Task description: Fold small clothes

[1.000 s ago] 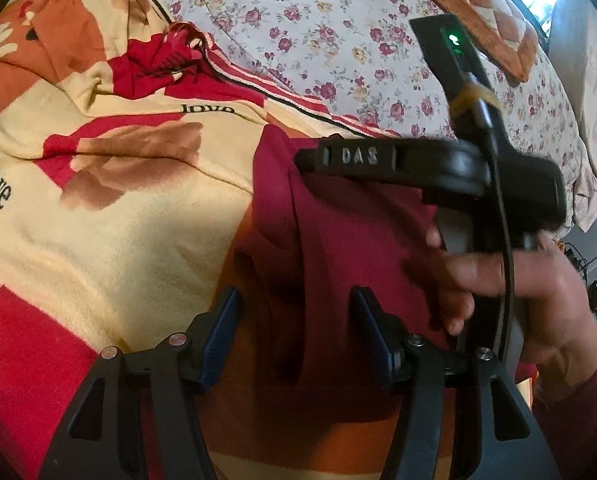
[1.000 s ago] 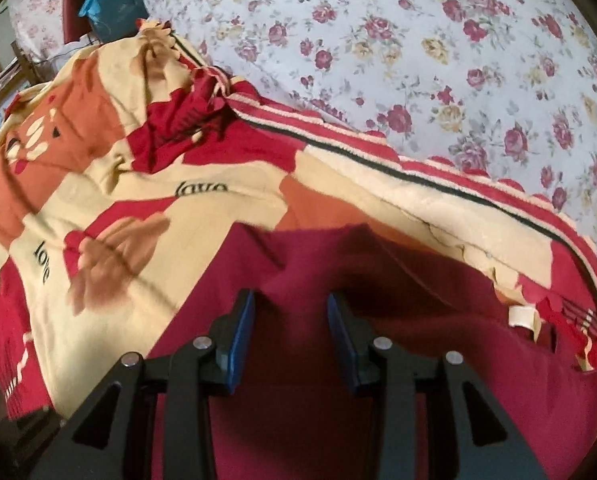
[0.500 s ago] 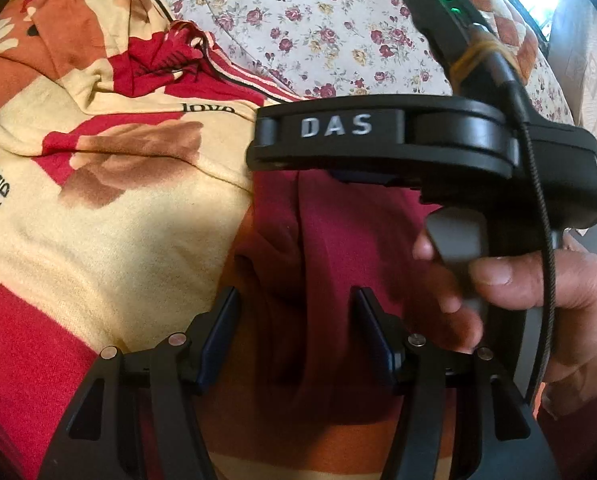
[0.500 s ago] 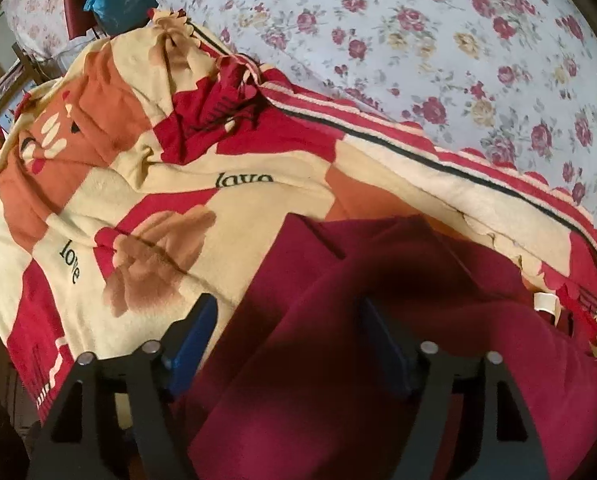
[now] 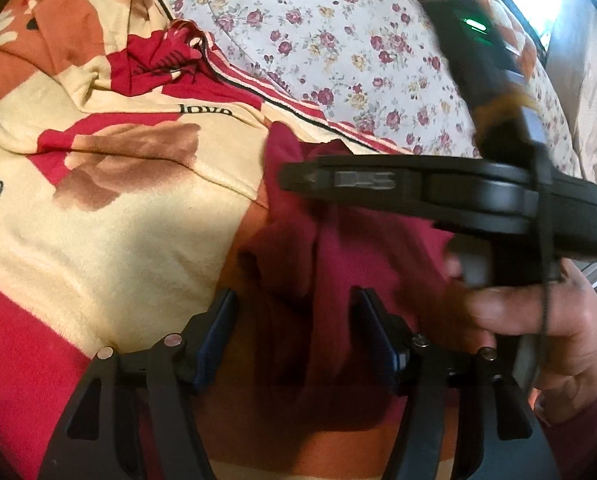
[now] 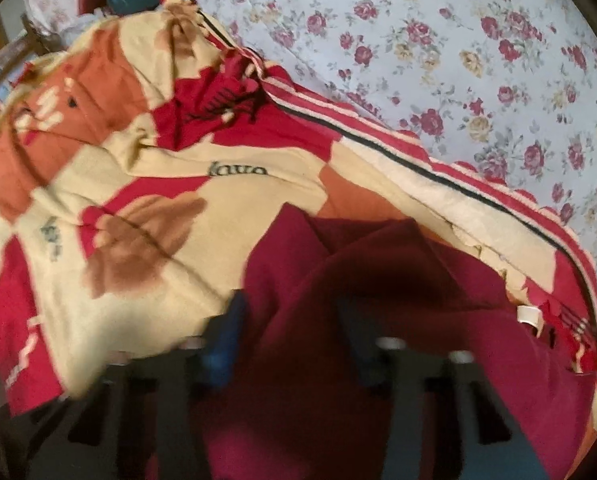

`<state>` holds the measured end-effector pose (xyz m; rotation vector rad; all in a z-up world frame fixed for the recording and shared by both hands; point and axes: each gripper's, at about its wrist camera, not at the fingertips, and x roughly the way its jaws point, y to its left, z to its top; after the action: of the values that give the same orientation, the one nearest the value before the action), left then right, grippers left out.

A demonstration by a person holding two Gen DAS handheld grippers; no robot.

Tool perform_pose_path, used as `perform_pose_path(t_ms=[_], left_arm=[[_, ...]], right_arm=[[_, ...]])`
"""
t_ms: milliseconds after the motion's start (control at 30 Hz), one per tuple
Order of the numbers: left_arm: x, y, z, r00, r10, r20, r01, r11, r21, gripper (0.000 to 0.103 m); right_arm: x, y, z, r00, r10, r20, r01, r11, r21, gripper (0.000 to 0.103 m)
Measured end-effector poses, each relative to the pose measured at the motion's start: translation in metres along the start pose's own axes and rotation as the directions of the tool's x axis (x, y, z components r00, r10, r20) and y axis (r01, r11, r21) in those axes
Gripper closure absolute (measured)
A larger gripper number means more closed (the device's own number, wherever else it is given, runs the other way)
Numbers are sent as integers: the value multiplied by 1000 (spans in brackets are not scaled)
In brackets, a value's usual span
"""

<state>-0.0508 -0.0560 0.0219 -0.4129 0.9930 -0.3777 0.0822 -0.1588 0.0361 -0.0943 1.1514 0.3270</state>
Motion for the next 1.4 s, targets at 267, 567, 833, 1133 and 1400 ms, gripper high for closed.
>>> perform_pose_path(t_ms=[267,567,833,1133,1400], left_arm=[[0,-11,5,994,-100,31,100,995,21,74],[-19,-23,5,973,-207,99,199,976,85,94],[-20,-29,1,975,-204,85,193,974,120,94],[-19,-31,-3,988,-138,65,127,980,154,87],[-2,-33,-6,998,-64,18,60,984,167,60]], right_arm=[[-28,-32,-7,990,135,29,-137,986,95,88],[-34,-51,-10,986,166,32,-169,973,157,85],[-28,-46,6,984,176,-34,-165,965,202,31],[-9,-35,9,996,66,-64,-61,994,89,80],[-25,-45,3,997,78,-12,-76,993,86,81]])
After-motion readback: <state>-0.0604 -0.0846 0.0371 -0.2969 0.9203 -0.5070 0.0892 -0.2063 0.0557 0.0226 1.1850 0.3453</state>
